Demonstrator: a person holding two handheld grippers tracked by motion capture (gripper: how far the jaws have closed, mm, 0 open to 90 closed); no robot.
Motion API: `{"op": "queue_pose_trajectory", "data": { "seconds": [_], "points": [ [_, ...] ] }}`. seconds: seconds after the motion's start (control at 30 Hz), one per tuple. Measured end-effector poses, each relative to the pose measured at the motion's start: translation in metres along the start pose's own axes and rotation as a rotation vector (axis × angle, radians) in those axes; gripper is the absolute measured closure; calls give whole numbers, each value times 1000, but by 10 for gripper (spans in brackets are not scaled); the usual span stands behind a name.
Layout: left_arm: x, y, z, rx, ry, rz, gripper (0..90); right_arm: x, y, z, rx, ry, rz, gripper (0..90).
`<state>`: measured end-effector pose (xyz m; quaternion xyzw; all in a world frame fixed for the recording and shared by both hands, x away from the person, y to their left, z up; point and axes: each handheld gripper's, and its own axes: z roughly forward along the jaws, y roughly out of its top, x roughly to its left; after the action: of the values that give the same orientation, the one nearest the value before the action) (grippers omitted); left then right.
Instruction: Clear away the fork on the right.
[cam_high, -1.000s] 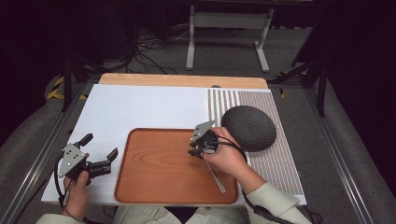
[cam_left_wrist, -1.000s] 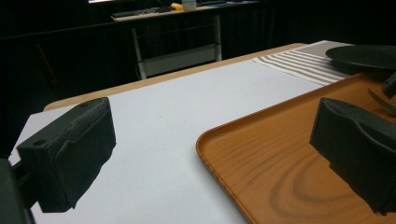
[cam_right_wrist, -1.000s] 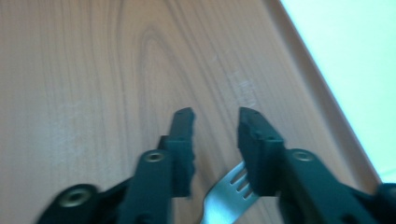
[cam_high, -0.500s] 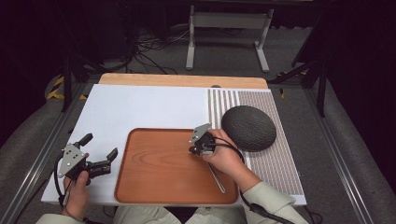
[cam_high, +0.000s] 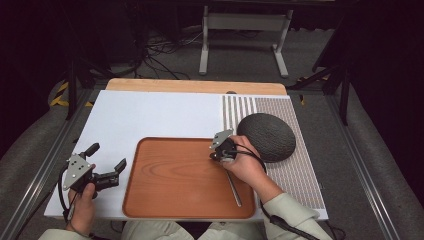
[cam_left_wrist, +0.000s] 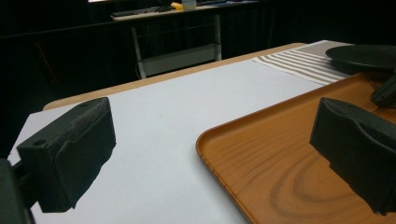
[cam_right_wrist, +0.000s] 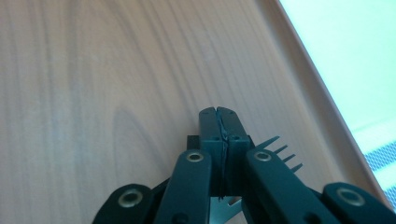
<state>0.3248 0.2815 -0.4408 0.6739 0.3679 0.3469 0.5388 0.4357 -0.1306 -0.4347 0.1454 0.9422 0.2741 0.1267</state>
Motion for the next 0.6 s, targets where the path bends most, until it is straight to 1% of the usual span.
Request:
{"op": "queue_pose_trajectory", "data": {
  "seconds": [0.17,0.6],
  "points": [
    [0,0,0,1,0,3,7,-6,-6,-4,5,-19,28,900],
    [0,0,0,3,1,3,8,-17,-17,-12,12,-53,68,900]
  ]
}}
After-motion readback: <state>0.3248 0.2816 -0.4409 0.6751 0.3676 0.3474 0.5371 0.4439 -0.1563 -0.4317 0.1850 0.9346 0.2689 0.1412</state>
